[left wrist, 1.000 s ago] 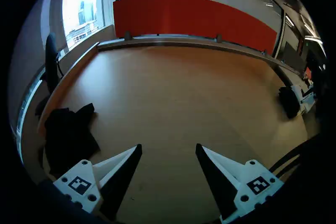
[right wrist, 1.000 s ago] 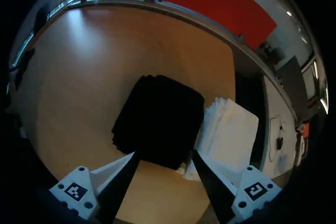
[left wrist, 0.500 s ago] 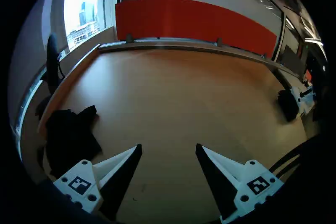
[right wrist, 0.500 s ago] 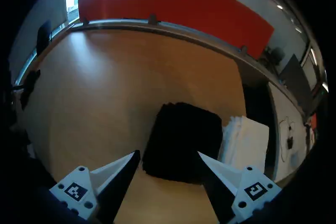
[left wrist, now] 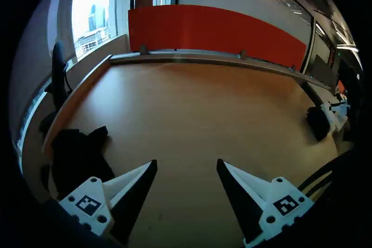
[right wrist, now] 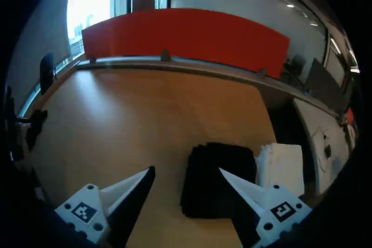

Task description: Fold towel

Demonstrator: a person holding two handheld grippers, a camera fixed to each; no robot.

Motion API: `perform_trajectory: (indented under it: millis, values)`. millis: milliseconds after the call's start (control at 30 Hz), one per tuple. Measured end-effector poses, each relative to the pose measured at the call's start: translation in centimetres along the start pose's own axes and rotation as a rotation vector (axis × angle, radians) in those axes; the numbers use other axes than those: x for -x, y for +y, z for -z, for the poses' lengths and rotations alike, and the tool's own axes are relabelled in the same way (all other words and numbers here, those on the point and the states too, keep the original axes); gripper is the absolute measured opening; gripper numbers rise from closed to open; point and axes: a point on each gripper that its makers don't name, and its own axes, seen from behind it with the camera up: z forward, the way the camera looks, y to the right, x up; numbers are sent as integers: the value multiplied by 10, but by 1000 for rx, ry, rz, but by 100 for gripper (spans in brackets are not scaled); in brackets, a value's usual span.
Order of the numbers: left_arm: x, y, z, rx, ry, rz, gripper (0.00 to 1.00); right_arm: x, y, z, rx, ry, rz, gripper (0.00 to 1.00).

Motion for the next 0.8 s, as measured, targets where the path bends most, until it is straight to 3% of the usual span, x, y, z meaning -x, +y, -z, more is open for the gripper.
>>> perform_trajectory:
  millis: [200, 367, 800]
  values:
    - [-22, -1, 0, -1, 44, -2, 95, -28, -12, 5, 11, 135, -71, 95]
    - [-38, -2, -1, -1, 77, -1, 95, -43, -24, 7, 1, 209, -118, 95]
    - [-86, 1, -4, 7, 189, -9, 95, -93, -34, 36, 79, 439, -99, 95]
